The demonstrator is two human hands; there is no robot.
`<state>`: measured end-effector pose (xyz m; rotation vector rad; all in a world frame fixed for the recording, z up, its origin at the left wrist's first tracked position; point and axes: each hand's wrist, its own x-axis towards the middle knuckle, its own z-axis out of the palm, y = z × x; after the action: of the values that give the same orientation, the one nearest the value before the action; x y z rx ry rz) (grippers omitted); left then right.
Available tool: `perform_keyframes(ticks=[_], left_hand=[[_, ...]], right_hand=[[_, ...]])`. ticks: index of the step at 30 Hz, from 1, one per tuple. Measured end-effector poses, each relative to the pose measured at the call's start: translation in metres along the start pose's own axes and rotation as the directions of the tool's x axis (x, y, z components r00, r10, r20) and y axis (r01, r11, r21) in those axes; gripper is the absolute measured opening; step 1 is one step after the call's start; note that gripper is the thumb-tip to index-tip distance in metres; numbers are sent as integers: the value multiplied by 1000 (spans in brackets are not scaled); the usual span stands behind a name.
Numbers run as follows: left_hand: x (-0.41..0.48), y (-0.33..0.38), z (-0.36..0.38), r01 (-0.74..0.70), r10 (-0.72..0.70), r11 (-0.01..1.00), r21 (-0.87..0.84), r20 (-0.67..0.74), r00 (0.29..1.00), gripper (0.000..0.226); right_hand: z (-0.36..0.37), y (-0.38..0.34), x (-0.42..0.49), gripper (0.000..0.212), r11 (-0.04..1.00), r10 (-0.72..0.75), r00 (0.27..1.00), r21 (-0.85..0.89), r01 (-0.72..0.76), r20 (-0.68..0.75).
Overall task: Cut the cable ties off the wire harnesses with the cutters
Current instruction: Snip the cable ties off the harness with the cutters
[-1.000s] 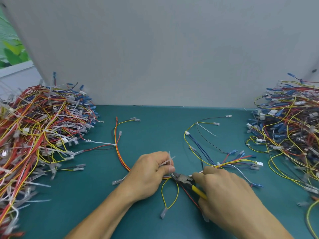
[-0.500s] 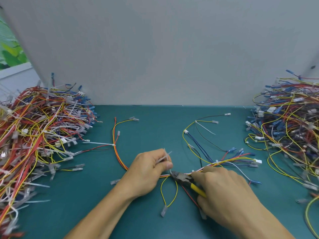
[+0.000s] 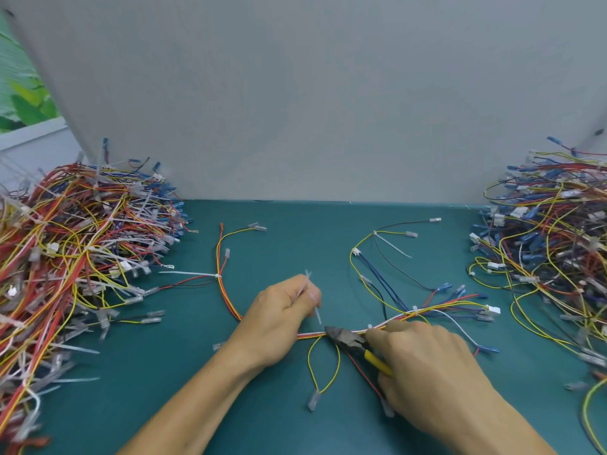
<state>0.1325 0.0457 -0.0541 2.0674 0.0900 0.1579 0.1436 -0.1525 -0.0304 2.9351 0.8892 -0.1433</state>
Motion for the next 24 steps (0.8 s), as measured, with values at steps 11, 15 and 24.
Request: perform_keyframes(ticks=[11, 15, 24], left_hand=[[0, -1, -85, 101, -216, 879, -466, -202, 955, 29], [-8, -6, -85, 138, -198, 898, -417, -105, 974, 21], [-10, -21, -94, 57, -170, 923, 380, 271, 947, 26]], right_hand=[[-6, 3, -4, 20, 974, -5, 975, 219, 54, -221], [-10, 1, -5, 38, 979, -54, 973, 180, 95, -223], [-32, -22, 9, 32, 992, -83, 980, 76, 98, -181]])
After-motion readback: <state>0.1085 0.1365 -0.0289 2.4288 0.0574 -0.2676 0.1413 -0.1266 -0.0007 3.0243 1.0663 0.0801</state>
